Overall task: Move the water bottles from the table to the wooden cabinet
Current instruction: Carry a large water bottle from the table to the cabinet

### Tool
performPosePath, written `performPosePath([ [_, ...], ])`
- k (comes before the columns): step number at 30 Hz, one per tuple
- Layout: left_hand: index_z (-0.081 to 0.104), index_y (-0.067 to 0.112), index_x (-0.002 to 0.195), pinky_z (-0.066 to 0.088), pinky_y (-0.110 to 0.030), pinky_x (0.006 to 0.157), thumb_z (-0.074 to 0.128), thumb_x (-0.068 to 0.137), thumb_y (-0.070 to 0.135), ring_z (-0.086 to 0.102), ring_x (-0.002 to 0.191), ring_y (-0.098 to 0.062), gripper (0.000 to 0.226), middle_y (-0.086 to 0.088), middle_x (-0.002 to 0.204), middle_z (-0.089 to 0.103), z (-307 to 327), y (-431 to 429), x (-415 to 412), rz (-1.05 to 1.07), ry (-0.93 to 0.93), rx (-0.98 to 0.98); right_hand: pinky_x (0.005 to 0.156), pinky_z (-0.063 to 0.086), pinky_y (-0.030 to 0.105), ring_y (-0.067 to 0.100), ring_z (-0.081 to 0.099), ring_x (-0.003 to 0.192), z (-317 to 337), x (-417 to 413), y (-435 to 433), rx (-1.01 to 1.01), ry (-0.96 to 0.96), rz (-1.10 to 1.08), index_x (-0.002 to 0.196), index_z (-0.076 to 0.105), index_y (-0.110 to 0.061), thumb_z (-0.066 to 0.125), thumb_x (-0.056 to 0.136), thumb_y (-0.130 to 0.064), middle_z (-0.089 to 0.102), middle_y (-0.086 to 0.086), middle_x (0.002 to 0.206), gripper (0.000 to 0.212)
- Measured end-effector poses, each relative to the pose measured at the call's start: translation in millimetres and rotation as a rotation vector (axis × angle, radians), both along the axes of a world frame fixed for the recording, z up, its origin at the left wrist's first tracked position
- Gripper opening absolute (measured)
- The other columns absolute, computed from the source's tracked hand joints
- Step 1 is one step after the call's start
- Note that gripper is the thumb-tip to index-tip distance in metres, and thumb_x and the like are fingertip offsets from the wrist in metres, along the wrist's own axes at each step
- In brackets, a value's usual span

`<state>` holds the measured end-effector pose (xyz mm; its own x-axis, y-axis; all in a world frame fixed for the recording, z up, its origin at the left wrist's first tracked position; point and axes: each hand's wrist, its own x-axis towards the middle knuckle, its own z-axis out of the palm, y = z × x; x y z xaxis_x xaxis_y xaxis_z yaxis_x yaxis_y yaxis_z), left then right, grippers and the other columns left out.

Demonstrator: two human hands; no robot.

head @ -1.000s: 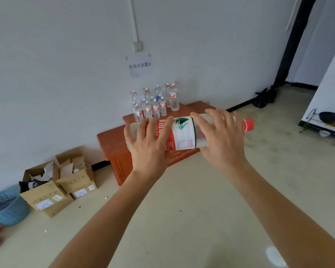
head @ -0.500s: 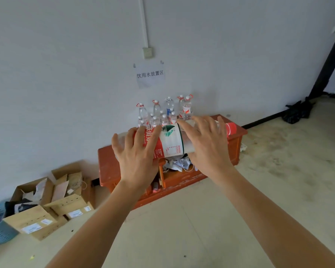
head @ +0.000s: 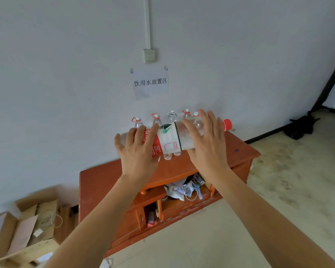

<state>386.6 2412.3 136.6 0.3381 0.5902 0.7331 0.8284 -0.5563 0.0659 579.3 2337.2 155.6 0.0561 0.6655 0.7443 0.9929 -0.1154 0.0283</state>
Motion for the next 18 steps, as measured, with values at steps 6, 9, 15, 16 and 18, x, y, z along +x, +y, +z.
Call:
performPosePath([
  [6,0.043,0.026,0.144,0.031,-0.067,0.1,0.086,0.063,0.041,0.05,0.123,-0.031,0.093,-0.003,0.128,0.058,-23.8,102.7,33.8,-0.018,0.008,-0.138,0.125,0.019,0.054,0.032,0.006,0.156,-42.7,41.5,76.2,0.187,0.545,0.101,0.158,0.027,-0.017,0.08,0.076,-0.038,0.007,0.017,0.166,0.1],
  [9,0.046,0.027,0.14,0.032,-0.066,0.1,0.087,0.063,0.045,0.051,0.123,-0.031,0.089,-0.002,0.126,0.059,-46.8,156.3,53.5,0.01,-0.002,-0.222,0.127,0.014,0.053,0.018,-0.002,0.157,-76.9,65.6,125.8,0.116,1.19,0.182,0.161,-0.003,-0.026,0.089,0.064,-0.049,-0.008,-0.001,0.168,0.135],
  [15,0.047,0.028,0.139,0.031,-0.065,0.102,0.085,0.066,0.046,0.052,0.122,-0.031,0.085,0.0,0.125,0.059,-87.2,246.6,97.6,0.095,0.075,-0.321,0.114,0.037,0.063,0.037,0.025,0.152,-128.8,140.5,246.6,-0.275,2.049,0.418,0.162,0.009,-0.033,0.084,0.069,-0.044,0.014,0.004,0.169,0.12],
  [16,0.046,0.029,0.14,0.031,-0.065,0.103,0.085,0.067,0.047,0.051,0.123,-0.031,0.085,0.0,0.126,0.059,-91.7,260.9,106.4,0.101,0.103,-0.335,0.109,0.042,0.064,0.04,0.033,0.148,-134.1,150.5,268.1,-0.308,2.172,0.516,0.161,0.017,-0.034,0.083,0.073,-0.048,0.026,0.007,0.165,0.11],
  [18,0.042,0.032,0.142,0.028,-0.066,0.106,0.083,0.069,0.051,0.05,0.126,-0.03,0.086,0.001,0.129,0.058,-102.9,279.8,115.7,0.103,0.152,-0.369,0.105,0.047,0.065,0.04,0.052,0.136,-135.4,158.1,300.5,-0.362,2.217,0.653,0.153,0.039,-0.028,0.082,0.079,-0.052,0.051,0.012,0.151,0.09],
])
